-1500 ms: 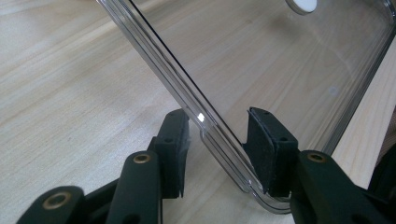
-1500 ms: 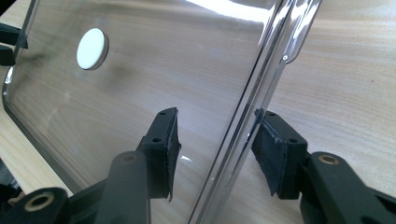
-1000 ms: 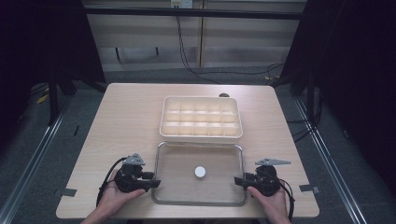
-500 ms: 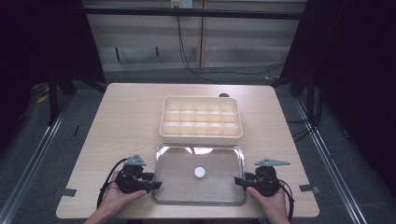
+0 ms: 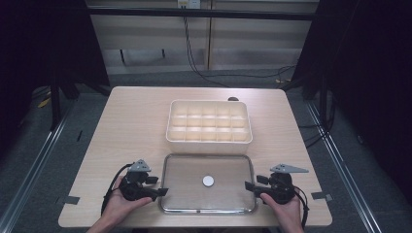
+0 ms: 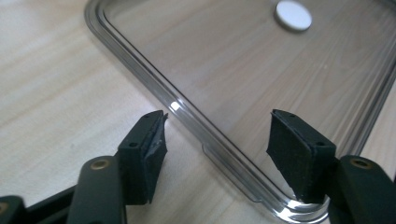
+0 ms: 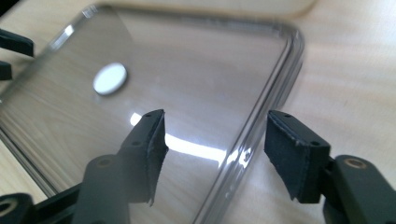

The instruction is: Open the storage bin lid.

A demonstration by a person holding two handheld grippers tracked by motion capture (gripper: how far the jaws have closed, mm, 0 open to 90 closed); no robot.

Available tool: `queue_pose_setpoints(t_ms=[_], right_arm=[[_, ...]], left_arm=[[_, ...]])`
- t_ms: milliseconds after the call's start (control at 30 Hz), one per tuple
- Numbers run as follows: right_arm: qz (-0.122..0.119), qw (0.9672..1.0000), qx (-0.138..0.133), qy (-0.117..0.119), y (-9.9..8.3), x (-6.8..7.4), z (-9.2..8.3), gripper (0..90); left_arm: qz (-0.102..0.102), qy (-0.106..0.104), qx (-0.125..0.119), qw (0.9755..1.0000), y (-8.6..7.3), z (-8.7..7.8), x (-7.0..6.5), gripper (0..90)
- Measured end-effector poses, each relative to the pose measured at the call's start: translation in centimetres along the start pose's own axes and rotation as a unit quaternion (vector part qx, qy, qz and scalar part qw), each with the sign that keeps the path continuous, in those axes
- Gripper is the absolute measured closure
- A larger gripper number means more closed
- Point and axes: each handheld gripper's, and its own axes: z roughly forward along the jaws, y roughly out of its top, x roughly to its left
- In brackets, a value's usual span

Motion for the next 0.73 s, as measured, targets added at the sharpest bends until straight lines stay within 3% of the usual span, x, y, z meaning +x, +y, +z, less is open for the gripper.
queue_pose_setpoints(t_ms=[133, 400, 667, 733], right_arm=[[-0.024, 0.9982, -0.054, 0.007, 0.4, 0.3, -1.4, 34.7], [-0.038, 0.9947, -0.096, 0.003, 0.5, 0.6, -3.3, 32.5], [-0.032, 0.9892, -0.141, -0.024, 0.6, -0.5, -5.7, 27.9], [-0.030, 0.9888, -0.143, -0.033, 0.5, -0.9, -6.0, 26.7]], left_arm=[[-0.002, -0.004, -0.045, 0.9990, 0.1, -1.2, -0.1, 33.5], [0.006, 0.018, -0.106, 0.9942, -0.3, -3.9, -0.1, 32.1], [-0.032, 0.051, -0.158, 0.9856, -1.4, -6.3, 1.7, 30.6], [-0.038, 0.057, -0.161, 0.9846, -1.5, -6.5, 2.1, 30.4]])
